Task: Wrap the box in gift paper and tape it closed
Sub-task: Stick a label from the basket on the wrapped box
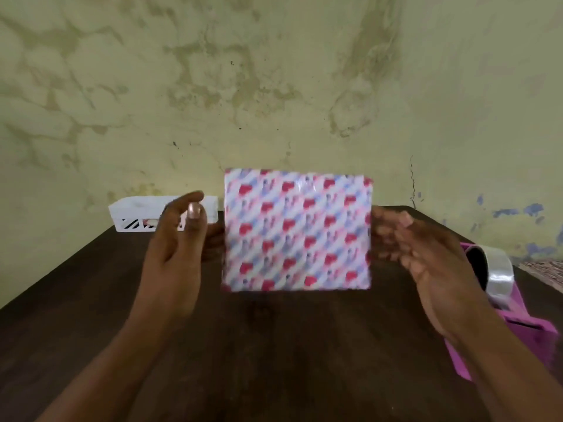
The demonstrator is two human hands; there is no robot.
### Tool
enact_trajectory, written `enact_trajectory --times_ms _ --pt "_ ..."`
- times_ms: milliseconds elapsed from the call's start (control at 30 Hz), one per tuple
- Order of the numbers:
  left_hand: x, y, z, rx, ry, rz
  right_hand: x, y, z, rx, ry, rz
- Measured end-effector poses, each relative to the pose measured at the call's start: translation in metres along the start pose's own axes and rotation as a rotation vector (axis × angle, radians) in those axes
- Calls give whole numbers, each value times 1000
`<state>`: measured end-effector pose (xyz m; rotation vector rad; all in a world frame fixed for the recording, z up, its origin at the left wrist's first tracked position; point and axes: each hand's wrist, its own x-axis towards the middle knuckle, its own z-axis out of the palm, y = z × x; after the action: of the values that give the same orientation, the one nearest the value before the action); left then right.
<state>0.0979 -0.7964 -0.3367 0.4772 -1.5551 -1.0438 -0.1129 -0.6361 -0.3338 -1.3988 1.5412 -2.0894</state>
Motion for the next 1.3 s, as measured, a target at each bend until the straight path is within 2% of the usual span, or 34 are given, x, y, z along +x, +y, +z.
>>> enact_trajectory --times_ms 67,167,400,533,633,833,1067,1300 --pt "6 6 6 77 -25 14 8 1 7 -5 -26 6" --pt "7 -1 13 162 -48 -59 10 18 16 1 -63 109" --pt "-5 -25 17 11 -108 -312 -1 45 26 182 -37 388" --pt "-4 -24 28 4 -118 -391 4 42 40 3 12 512" --pt "-2 -24 37 -2 -108 -436 13 41 45 34 77 584" --pt "7 -20 45 27 -152 -492 24 36 47 53 133 597" --pt "-6 -17 47 -28 -147 -557 14 23 44 10 101 573" --pt "-7 -13 53 -73 -141 -615 14 19 38 -23 140 558"
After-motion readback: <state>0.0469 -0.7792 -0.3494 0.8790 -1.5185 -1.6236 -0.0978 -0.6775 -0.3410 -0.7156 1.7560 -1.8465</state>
